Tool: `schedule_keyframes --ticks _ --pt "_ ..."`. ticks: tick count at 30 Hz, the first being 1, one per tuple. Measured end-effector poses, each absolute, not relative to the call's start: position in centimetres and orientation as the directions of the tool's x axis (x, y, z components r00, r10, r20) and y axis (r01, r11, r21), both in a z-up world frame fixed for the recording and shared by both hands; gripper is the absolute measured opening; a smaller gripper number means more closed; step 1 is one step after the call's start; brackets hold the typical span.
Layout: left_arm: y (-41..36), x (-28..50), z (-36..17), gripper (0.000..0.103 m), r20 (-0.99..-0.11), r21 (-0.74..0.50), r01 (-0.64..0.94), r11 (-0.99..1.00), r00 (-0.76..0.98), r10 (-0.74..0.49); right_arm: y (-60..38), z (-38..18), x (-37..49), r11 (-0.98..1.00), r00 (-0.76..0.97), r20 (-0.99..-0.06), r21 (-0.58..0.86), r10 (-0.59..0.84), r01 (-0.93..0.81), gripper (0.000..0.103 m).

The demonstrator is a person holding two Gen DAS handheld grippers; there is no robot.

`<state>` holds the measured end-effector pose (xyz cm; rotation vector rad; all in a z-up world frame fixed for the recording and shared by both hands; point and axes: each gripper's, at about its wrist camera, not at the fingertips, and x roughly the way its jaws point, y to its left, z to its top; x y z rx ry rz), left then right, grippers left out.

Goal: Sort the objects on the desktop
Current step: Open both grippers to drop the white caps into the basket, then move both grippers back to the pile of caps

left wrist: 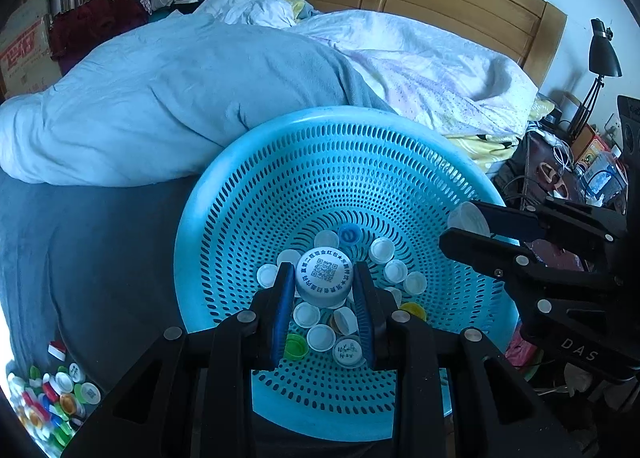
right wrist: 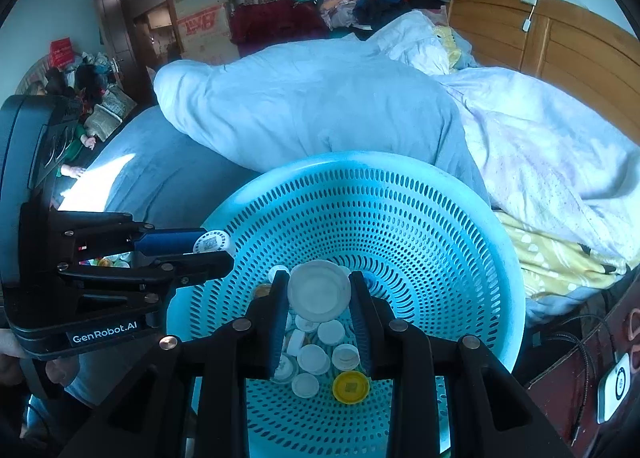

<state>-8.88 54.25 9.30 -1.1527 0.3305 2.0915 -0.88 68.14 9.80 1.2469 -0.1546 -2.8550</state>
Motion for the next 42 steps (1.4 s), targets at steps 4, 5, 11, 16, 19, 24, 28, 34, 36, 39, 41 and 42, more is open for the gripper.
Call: schedule_keyframes --ticks 4,5,11,16,19,24,28,34,36,39,41,42 --pt "54.3 -8.9 8.7 0.025 -0.819 -0.116 -0.693 -0.712 -0.339 0.463 68.1 9.4 -1.0 -0.995 -0.674 -0.736 0.097 -0.058 -0.020 0.032" --pt "54.3 -8.9 8.6 0.025 -0.820 -0.116 -0.694 -0.711 -0.337 0.463 68.1 9.4 -1.0 -0.995 -0.673 -0.737 0.096 -0.057 -0.020 0.032" --pt "54.2 -9.0 8.4 0.025 -0.815 -0.117 -0.695 -0.709 -0.341 0.468 68.4 9.3 -0.9 -0.996 -0.678 -0.735 0.073 -0.014 -0.058 0.038" --pt "49.8 -8.5 9.7 0.045 -0.764 -0.091 -0.659 -0.747 -0.435 0.477 68.3 11.4 0.3 -0.994 -0.742 -0.670 0.076 0.004 -0.074 0.069" --pt "42.8 -8.0 9.7 0.050 -0.731 -0.085 -0.606 -0.791 -0.501 0.463 65.7 13.3 1.6 -0.994 -0.798 -0.599 0.107 -0.058 -0.008 0.069" --pt "27.2 -6.9 6.1 0.050 -0.738 -0.102 -0.535 -0.839 -0.525 0.424 53.7 13.7 2.2 -0.925 -0.769 -0.516 0.172 -0.378 0.340 0.069" --pt "16.0 -6.0 2.9 0.050 -0.745 -0.242 -0.483 -0.842 -0.464 0.480 43.3 8.2 -1.6 -0.597 -0.406 -0.449 0.473 -0.796 0.648 0.076" --pt "5.8 -9.9 0.0 0.059 -0.606 -0.410 -0.388 -0.825 -0.560 0.565 32.4 -1.7 -13.7 -0.280 -0.110 -0.269 0.751 -0.957 0.598 0.090" --pt "4.5 -13.9 -1.6 0.059 -0.593 -0.429 -0.357 -0.830 -0.581 0.557 30.3 -3.4 -18.2 -0.283 -0.135 -0.256 0.734 -0.957 0.617 0.091" --pt "3.0 -19.3 -4.2 0.060 -0.610 -0.473 -0.280 -0.835 -0.580 0.540 27.6 -6.0 -23.7 -0.324 -0.134 -0.304 0.747 -0.943 0.580 0.094" --pt "1.9 -22.2 -5.4 0.060 -0.628 -0.504 -0.236 -0.831 -0.561 0.540 26.4 -7.8 -26.6 -0.369 -0.143 -0.350 0.751 -0.926 0.548 0.095" --pt "1.5 -24.0 -6.0 0.060 -0.649 -0.530 -0.201 -0.824 -0.528 0.547 25.9 -8.6 -28.0 -0.375 -0.134 -0.363 0.757 -0.922 0.535 0.096"
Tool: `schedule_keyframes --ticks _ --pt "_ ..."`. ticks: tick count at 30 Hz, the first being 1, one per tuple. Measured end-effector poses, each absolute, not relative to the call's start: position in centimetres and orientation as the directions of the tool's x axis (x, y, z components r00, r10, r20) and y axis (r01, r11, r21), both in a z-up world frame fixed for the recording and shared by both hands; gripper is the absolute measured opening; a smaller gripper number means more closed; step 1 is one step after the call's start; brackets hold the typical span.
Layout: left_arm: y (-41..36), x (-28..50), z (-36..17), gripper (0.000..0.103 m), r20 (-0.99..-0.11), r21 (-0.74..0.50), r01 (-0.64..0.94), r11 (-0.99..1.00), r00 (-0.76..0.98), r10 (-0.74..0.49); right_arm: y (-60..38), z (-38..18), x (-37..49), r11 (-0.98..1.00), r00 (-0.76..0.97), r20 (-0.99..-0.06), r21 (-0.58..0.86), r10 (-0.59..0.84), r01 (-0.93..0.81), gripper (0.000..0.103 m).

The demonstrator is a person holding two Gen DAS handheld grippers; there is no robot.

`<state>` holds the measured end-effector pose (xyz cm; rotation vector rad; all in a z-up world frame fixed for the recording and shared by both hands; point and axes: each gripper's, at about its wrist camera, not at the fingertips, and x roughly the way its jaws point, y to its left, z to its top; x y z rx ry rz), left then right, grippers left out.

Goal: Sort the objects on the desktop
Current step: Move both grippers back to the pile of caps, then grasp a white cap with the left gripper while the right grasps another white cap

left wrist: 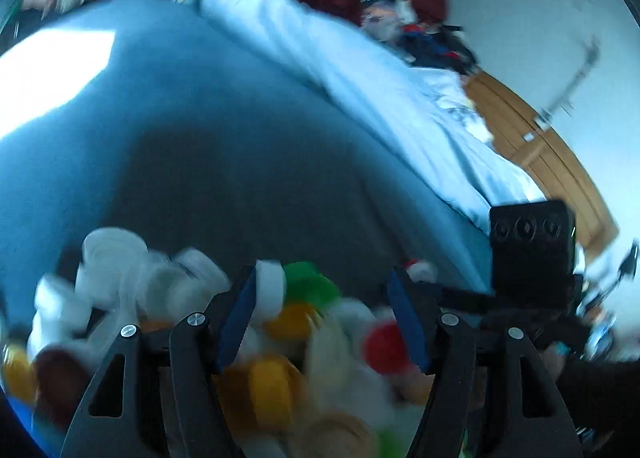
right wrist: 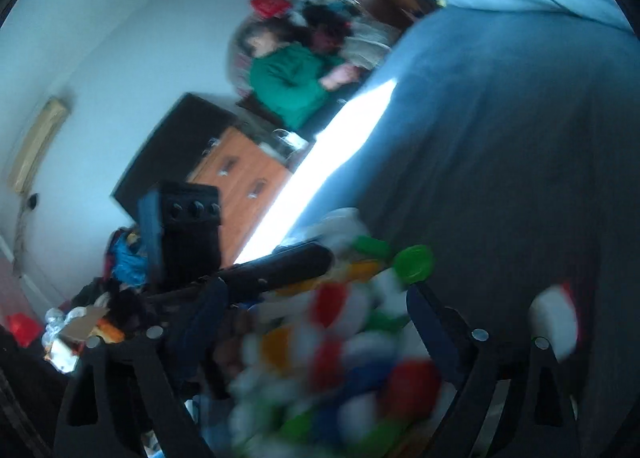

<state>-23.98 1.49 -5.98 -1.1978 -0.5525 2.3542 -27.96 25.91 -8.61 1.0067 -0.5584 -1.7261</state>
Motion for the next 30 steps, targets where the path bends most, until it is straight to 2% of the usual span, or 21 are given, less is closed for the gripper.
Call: schedule_keyframes --ticks 3,6,8,10,14,17,20,22,25,27,29,30 --pt "0.5 -27.2 -5.8 0.061 -0.638 -0.572 -0.163 -0.804 -0.528 0.561 24.3 -9.2 -30.3 -0.375 -0.105 -0.381 0.758 -0.919 0.534 0.097" --pt "0.2 -28.7 -6.2 0.065 -0.636 -0.604 -0.151 -0.783 -0.501 0.587 23.2 -8.0 -31.4 -0.349 -0.092 -0.355 0.782 -0.931 0.517 0.097" --pt "-1.0 -28.6 -6.8 0.067 -0.574 -0.682 -0.139 -0.718 -0.508 0.643 22.2 -7.0 -31.7 -0.351 -0.083 -0.364 0.776 -0.928 0.524 0.097" --pt "-2.6 -27.5 -7.3 0.064 -0.536 -0.708 -0.132 -0.693 -0.540 0.650 20.8 -7.0 -31.6 -0.328 -0.036 -0.364 0.787 -0.931 0.522 0.099" --pt "-5.1 -23.9 -7.1 0.062 -0.473 -0.739 -0.120 -0.663 -0.609 0.637 19.2 -8.0 -29.9 -0.426 -0.033 -0.515 0.668 -0.857 0.610 0.098" --pt "-5.3 -21.5 -7.9 0.068 -0.533 -0.724 -0.059 -0.687 -0.584 0.612 20.6 -8.1 -28.5 -0.480 -0.049 -0.583 0.614 -0.811 0.626 0.099" --pt "-4.7 -19.7 -6.7 0.068 -0.595 -0.647 -0.019 -0.762 -0.613 0.520 22.4 -6.4 -27.6 -0.537 -0.072 -0.646 0.562 -0.760 0.629 0.099" --pt "-4.3 -19.5 -5.0 0.068 -0.601 -0.641 -0.024 -0.767 -0.606 0.521 24.0 -3.9 -27.1 -0.575 -0.129 -0.665 0.514 -0.736 0.636 0.099" --pt "-3.5 -20.0 -2.3 0.068 -0.645 -0.542 -0.040 -0.839 -0.620 0.446 26.4 -1.2 -26.3 -0.633 -0.189 -0.698 0.457 -0.691 0.626 0.099" --pt "-2.6 -21.2 -0.9 0.068 -0.696 -0.418 -0.028 -0.908 -0.633 0.340 27.6 0.0 -26.6 -0.680 -0.205 -0.738 0.428 -0.643 0.596 0.098" --pt "-1.2 -22.6 0.0 0.068 -0.717 -0.329 -0.074 -0.941 -0.630 0.300 28.3 0.7 -27.7 -0.733 -0.253 -0.769 0.373 -0.587 0.568 0.088" --pt "-0.1 -23.9 0.1 0.068 -0.722 -0.307 -0.130 -0.943 -0.613 0.320 29.3 0.7 -27.7 -0.759 -0.268 -0.784 0.356 -0.560 0.545 0.078"
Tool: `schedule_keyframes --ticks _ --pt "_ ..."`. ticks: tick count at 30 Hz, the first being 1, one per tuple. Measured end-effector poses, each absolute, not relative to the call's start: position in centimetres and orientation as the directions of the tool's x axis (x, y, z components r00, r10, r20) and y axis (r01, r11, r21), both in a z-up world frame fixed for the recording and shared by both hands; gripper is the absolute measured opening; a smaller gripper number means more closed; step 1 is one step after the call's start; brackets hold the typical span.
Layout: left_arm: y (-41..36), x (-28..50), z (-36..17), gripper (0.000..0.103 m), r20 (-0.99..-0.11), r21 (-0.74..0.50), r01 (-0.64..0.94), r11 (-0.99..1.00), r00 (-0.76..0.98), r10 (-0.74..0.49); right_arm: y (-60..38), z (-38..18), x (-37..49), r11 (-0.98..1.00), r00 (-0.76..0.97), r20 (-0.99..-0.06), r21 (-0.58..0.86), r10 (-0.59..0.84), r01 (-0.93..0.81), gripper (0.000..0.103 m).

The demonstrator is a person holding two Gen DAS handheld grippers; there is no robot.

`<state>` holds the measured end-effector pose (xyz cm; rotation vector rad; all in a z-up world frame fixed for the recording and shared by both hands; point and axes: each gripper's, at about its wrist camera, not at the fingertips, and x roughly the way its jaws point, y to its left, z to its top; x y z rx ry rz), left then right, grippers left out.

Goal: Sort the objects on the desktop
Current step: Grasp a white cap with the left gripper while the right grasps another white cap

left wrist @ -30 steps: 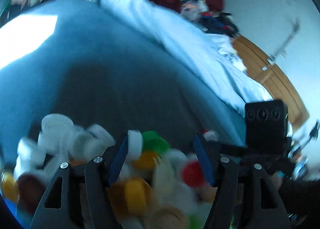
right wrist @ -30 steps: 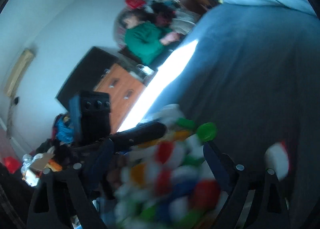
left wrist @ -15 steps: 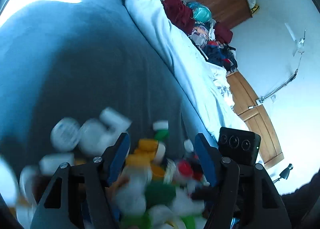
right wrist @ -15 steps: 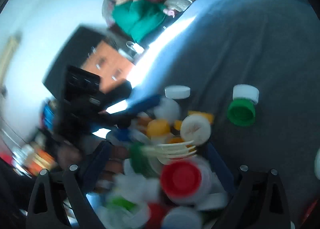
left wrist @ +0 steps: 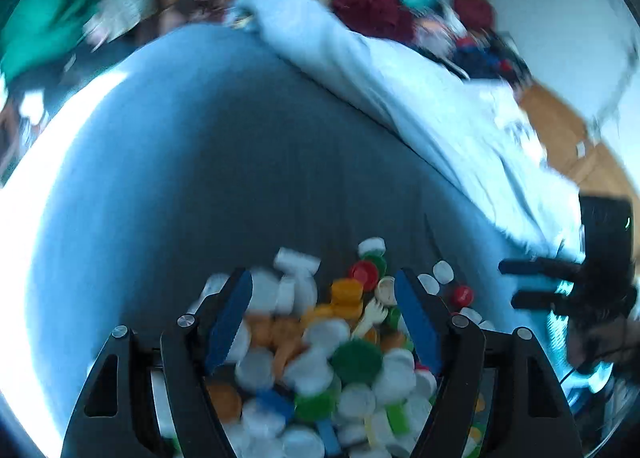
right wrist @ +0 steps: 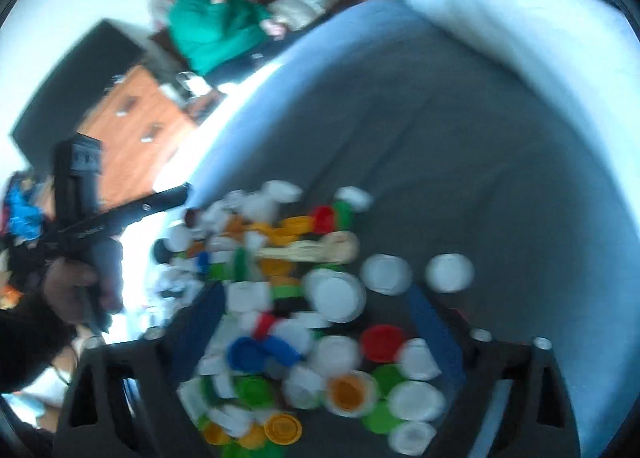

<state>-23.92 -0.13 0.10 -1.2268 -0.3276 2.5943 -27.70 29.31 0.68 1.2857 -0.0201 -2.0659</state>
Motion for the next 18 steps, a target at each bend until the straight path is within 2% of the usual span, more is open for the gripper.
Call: schedule_keyframes --ticks 1,3,5,12,15,16,17,18 --pt "0.6 -25.2 -0.1 0.068 -0.744 -0.282 -0.164 -0.945 -0.585 0.323 29.9 0.4 -28.1 -0.783 -0.271 -0.799 0.351 -0.536 0.514 0.069" --pt "2.6 -28.3 -1.4 0.063 -0.792 -0.253 -0.184 -0.950 -0.524 0.313 30.4 -0.7 -29.0 -0.821 -0.272 -0.823 0.347 -0.498 0.454 0.059" --pt "4.8 -31.2 -2.2 0.056 -0.825 -0.254 -0.186 -0.949 -0.470 0.313 31.0 -1.3 -29.7 -0.845 -0.279 -0.835 0.343 -0.474 0.410 0.058" --pt "9.4 -35.3 -7.1 0.055 -0.908 -0.255 -0.125 -0.959 -0.310 0.282 31.2 -2.9 -31.7 -0.881 -0.286 -0.851 0.345 -0.439 0.324 0.058" --pt "9.8 -36.0 -8.8 0.053 -0.915 -0.252 -0.095 -0.963 -0.301 0.269 31.1 -3.9 -32.5 -0.884 -0.265 -0.863 0.342 -0.430 0.320 0.058" --pt "10.0 -36.1 -9.0 0.037 -0.918 -0.226 -0.093 -0.970 -0.313 0.244 31.1 -4.2 -32.7 -0.884 -0.260 -0.866 0.341 -0.428 0.321 0.057" --pt "9.9 -36.2 -9.1 0.026 -0.918 -0.223 -0.088 -0.971 -0.316 0.240 31.1 -4.5 -32.9 -0.883 -0.257 -0.865 0.346 -0.431 0.319 0.053" --pt "9.6 -36.4 -9.0 0.026 -0.913 -0.237 -0.080 -0.968 -0.324 0.250 31.1 -4.9 -33.2 -0.880 -0.247 -0.866 0.353 -0.436 0.317 0.038"
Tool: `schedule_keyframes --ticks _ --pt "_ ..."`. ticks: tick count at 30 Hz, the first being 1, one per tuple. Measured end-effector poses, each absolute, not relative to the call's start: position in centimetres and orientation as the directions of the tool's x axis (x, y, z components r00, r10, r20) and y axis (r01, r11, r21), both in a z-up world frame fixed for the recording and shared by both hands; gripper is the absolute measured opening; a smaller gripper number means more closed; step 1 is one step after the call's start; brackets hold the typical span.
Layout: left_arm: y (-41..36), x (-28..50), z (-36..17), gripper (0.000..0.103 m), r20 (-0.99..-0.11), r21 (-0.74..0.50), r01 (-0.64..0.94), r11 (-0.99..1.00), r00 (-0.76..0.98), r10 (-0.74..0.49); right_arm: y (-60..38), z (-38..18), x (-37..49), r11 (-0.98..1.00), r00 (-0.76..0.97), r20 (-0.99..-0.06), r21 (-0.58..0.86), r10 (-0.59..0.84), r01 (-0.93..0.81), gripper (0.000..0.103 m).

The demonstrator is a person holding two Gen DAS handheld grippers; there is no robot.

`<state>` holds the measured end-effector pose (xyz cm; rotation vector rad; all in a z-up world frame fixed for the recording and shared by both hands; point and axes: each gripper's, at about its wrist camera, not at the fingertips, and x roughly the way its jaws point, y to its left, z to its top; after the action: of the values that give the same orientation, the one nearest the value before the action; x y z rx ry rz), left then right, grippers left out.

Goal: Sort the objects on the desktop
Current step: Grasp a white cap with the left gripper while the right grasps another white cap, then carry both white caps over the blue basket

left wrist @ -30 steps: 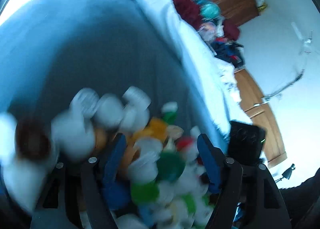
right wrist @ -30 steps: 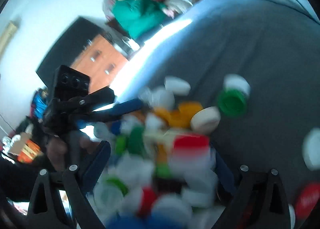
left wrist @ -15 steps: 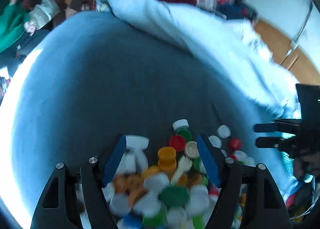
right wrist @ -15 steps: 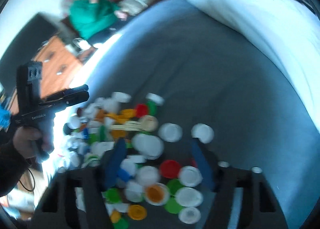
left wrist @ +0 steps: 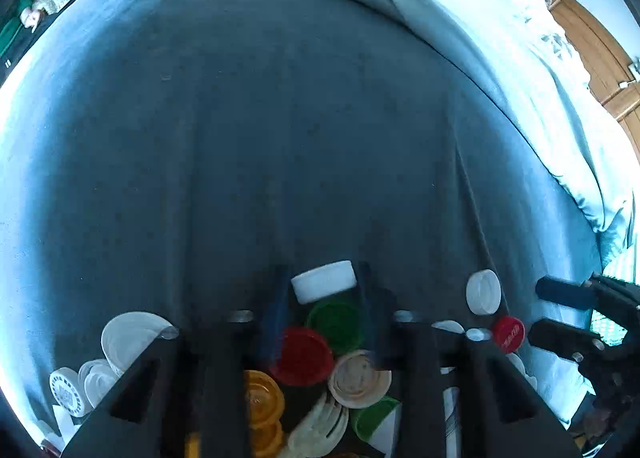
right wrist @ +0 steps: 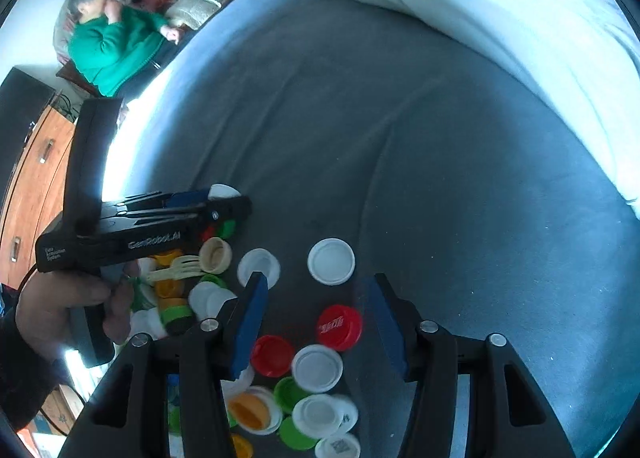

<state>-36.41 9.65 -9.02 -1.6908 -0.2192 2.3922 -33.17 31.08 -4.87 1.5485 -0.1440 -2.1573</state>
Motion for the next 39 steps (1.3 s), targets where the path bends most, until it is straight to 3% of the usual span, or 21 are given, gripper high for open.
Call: schedule_keyframes --ticks 1,5,11,14,17,18,20,22,31,39 --pt "9.6 -36.3 -8.8 0.026 -0.907 -0.245 -0.075 -0.967 -0.334 0.256 31.0 -5.3 -33.4 -0.881 -0.241 -0.868 0.353 -0.434 0.316 0.027" --pt "9.0 -35.5 -7.2 0.026 -0.888 -0.257 -0.074 -0.964 -0.376 0.266 30.9 -6.4 -34.0 -0.881 -0.234 -0.869 0.359 -0.436 0.309 0.027" --pt "9.1 -35.7 -5.6 0.026 -0.874 -0.284 -0.051 -0.957 -0.397 0.280 29.4 -6.7 -34.4 -0.871 -0.235 -0.875 0.323 -0.424 0.370 0.036" --pt "10.4 -36.1 -5.3 0.026 -0.872 -0.295 -0.047 -0.954 -0.394 0.289 28.3 -7.4 -34.5 -0.885 -0.253 -0.902 0.229 -0.349 0.405 0.047" --pt "9.5 -35.7 -5.0 0.026 -0.871 -0.305 -0.049 -0.951 -0.389 0.300 28.3 -8.8 -34.9 -0.893 -0.246 -0.915 0.204 -0.320 0.402 0.048" --pt "9.4 -35.4 -4.9 0.026 -0.872 -0.304 -0.050 -0.951 -0.388 0.299 28.5 -8.7 -35.1 -0.896 -0.249 -0.914 0.208 -0.321 0.393 0.043" --pt "8.9 -34.3 -3.8 0.026 -0.869 -0.306 -0.052 -0.951 -0.392 0.301 29.5 -8.4 -35.6 -0.902 -0.241 -0.908 0.246 -0.342 0.356 0.017" --pt "8.8 -33.8 -2.9 0.026 -0.868 -0.305 -0.052 -0.951 -0.397 0.300 30.9 -7.6 -35.9 -0.895 -0.237 -0.886 0.320 -0.399 0.310 0.012" --pt "13.3 -32.6 5.0 0.026 -0.846 -0.290 -0.199 -0.936 -0.405 0.348 33.3 5.5 -33.3 -0.888 -0.353 -0.833 0.308 -0.425 0.342 0.012" --pt "23.7 -29.9 14.4 0.026 -0.808 -0.301 -0.419 -0.857 -0.365 0.462 41.5 17.5 -28.1 -0.945 -0.465 -0.828 0.226 -0.315 0.238 0.013"
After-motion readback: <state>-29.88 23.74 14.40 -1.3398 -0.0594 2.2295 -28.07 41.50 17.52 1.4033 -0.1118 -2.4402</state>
